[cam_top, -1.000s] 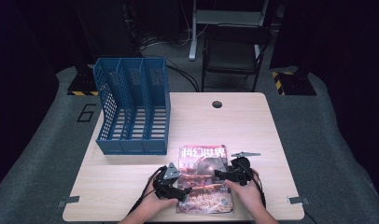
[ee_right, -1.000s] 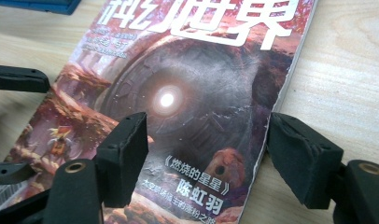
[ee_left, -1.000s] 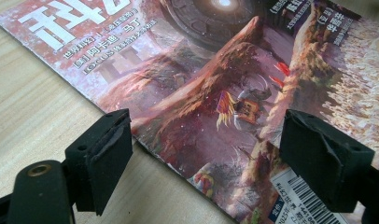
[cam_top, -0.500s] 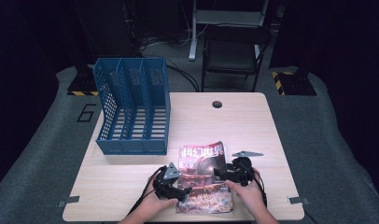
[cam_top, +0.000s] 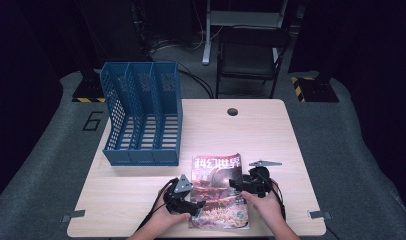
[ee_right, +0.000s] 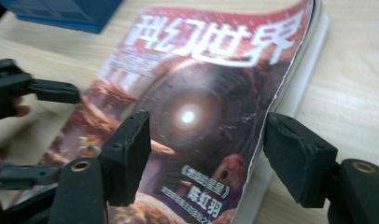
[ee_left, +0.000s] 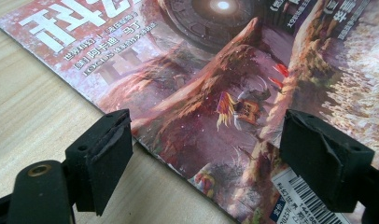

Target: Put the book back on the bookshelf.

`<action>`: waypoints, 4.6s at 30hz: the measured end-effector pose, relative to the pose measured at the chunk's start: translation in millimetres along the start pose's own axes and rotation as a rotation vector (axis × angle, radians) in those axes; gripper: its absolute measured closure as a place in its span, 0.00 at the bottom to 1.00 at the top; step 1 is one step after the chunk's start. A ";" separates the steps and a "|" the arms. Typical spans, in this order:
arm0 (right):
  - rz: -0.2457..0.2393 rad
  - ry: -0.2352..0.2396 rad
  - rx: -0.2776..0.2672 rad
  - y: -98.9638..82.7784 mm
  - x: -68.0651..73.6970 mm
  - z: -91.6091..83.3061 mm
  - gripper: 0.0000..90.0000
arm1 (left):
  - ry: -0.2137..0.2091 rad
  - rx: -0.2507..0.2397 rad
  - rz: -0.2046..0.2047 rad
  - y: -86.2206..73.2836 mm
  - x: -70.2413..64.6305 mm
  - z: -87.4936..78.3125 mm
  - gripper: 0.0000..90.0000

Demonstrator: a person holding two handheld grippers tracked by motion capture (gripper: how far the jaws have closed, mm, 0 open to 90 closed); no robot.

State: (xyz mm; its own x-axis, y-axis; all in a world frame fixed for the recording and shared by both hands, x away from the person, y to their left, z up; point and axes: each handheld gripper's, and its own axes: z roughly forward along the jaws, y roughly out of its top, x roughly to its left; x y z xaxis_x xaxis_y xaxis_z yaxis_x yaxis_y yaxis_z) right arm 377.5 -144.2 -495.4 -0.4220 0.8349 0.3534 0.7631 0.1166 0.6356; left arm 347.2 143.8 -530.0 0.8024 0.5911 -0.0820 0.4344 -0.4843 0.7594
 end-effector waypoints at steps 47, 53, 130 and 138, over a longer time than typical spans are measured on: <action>0.098 0.091 -0.061 3.1 -3.0 -7.5 0.41 | -0.001 0.008 0.005 0.5 0.2 -0.5 0.19; 0.089 0.122 -0.047 3.9 0.3 -8.9 0.44 | -0.001 0.007 0.004 0.4 0.2 -0.5 0.19; -0.014 0.199 0.155 3.4 -8.1 20.5 0.82 | -0.011 0.008 0.008 1.0 2.6 -1.0 0.19; -0.033 0.203 0.141 1.9 -8.1 20.0 0.89 | -0.009 0.020 0.008 2.6 3.6 -1.6 0.20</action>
State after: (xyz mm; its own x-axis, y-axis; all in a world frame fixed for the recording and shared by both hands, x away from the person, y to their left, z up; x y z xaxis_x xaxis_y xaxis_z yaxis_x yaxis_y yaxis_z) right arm 392.1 -139.9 -510.8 -0.5267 0.7061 0.4734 0.8019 0.2280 0.5522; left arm 350.5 145.7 -527.2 0.8093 0.5817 -0.0814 0.4358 -0.5019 0.7471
